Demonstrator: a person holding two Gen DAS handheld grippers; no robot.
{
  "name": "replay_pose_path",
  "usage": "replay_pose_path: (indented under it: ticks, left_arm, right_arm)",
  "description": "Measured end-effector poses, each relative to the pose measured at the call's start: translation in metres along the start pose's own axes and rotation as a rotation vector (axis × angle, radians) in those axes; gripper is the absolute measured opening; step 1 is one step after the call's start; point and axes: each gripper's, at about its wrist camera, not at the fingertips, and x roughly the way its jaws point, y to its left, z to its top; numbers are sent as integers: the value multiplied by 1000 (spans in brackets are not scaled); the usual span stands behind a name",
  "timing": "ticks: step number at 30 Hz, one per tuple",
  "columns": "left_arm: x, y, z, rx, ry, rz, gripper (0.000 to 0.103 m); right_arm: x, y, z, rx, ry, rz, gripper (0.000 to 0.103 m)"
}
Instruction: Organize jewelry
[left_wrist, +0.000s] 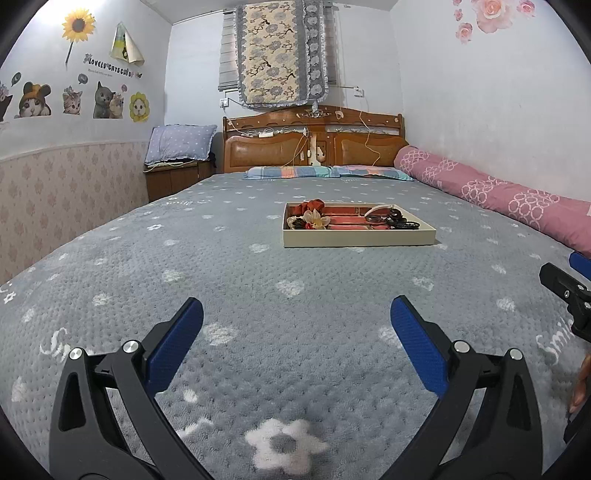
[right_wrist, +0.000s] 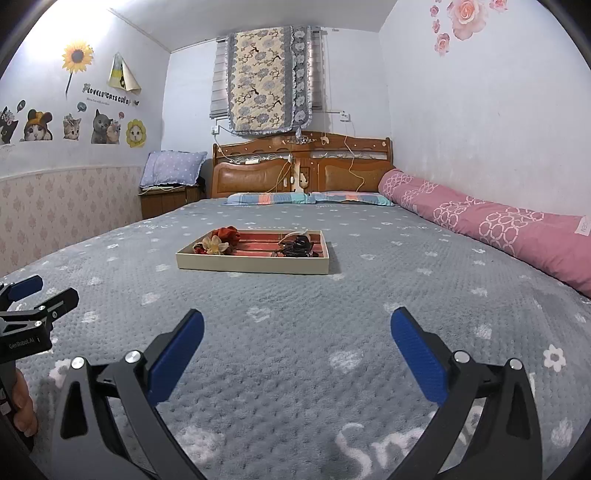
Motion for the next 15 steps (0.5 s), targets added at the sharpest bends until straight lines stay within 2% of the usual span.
replay_pose_path:
  ticks: [15]
  left_arm:
    - [-1,-3,0,11,-1,0,98]
  right_arm:
    - [-1,-2,0,3,-2,1,99]
